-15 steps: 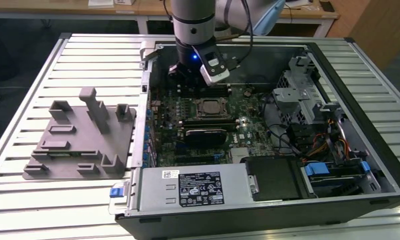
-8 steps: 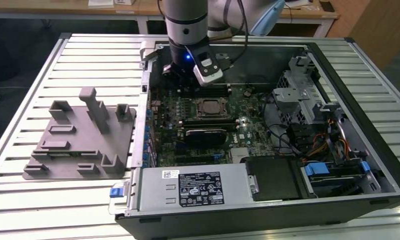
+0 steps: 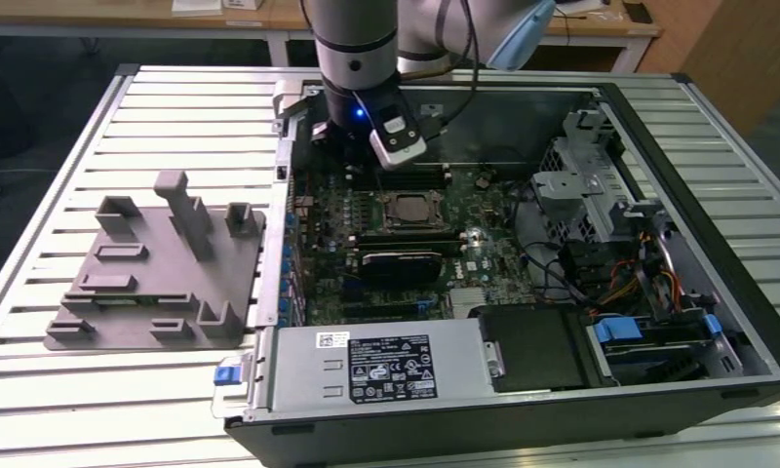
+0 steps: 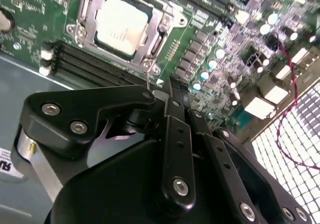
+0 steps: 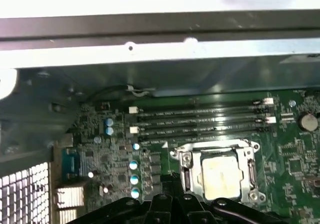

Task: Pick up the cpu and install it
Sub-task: 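Install the first cpu locking lever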

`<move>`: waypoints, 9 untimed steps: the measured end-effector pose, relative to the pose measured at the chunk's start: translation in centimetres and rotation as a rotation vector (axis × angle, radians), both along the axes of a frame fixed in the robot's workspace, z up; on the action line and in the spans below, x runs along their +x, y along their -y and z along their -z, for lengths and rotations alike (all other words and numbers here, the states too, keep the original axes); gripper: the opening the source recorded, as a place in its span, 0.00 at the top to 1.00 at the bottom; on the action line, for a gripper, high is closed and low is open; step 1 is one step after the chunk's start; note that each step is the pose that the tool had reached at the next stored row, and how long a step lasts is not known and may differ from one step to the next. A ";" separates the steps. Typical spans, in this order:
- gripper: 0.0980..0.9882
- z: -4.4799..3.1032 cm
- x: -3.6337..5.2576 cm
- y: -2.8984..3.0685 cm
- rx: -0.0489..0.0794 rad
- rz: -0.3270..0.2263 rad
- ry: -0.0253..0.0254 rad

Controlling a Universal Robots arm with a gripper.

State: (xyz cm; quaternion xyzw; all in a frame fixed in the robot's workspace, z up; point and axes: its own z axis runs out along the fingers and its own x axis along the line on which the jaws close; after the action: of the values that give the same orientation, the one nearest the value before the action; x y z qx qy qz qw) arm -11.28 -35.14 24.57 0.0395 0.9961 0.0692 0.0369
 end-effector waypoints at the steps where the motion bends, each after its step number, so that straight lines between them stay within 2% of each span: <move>1: 0.99 0.01 -0.09 0.00 0.008 0.000 -0.0001; 4: 0.99 0.06 -0.34 0.00 0.040 0.000 0.0000; 9: 0.99 0.10 -0.68 0.00 0.118 0.000 -0.0001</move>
State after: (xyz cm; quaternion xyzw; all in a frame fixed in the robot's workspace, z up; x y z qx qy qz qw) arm -11.96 -35.14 24.47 0.0415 0.9903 0.1278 0.0345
